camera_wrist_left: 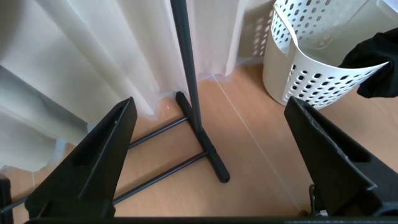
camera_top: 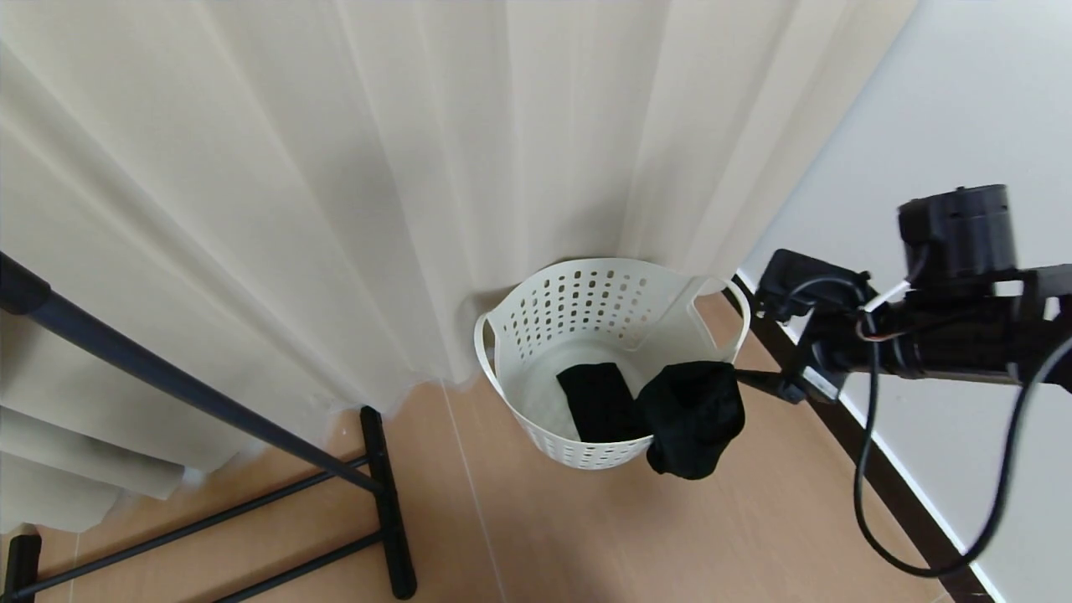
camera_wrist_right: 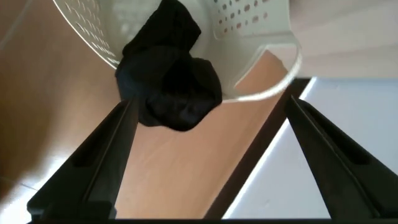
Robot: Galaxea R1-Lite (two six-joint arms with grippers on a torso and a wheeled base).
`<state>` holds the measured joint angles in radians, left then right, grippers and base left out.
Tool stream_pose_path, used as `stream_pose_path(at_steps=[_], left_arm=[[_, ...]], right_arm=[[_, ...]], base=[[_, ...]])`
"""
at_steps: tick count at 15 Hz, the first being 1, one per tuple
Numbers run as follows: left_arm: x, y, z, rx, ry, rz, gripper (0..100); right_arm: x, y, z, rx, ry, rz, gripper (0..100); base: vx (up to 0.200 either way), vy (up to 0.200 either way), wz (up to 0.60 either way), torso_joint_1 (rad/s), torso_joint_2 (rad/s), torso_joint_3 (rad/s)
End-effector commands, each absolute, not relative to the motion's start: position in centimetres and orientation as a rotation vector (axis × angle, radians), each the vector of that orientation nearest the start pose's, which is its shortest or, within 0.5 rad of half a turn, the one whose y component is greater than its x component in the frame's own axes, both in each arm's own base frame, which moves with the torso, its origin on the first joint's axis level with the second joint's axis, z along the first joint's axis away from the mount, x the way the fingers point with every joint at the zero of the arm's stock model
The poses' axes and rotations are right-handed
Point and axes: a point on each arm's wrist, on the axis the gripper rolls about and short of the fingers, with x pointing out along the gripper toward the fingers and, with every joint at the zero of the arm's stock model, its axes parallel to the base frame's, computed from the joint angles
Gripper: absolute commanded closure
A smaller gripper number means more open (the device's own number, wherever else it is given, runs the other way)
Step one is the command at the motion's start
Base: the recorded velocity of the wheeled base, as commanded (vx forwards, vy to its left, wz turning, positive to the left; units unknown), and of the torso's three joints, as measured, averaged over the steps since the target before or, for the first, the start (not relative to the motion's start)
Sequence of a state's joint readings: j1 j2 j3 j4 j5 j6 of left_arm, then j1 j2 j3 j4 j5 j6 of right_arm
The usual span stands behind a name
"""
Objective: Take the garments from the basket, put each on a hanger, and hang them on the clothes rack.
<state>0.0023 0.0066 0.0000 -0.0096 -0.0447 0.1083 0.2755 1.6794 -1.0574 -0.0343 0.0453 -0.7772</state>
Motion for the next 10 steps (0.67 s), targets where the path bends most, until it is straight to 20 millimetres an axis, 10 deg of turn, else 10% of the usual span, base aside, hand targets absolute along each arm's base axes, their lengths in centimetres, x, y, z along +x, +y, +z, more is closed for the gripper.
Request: stream_pose_path(at_steps=[1,10], left_arm=[[-2.2,-0.1,7.7,0.115,-0.005,-0.041,0],[-2.2,-0.1,7.7,0.104,-0.007,-0.038,0]], right_arm=[[35.1,10.1,16.1,-0.926,0.493,0.623,0],[42.6,9.0,10.4,-0.919,0.610,0.666,0]], base=[[0.000,0.000,0.00,0.000,0.00,0.000],[0.000,0.000,0.00,0.000,0.00,0.000]])
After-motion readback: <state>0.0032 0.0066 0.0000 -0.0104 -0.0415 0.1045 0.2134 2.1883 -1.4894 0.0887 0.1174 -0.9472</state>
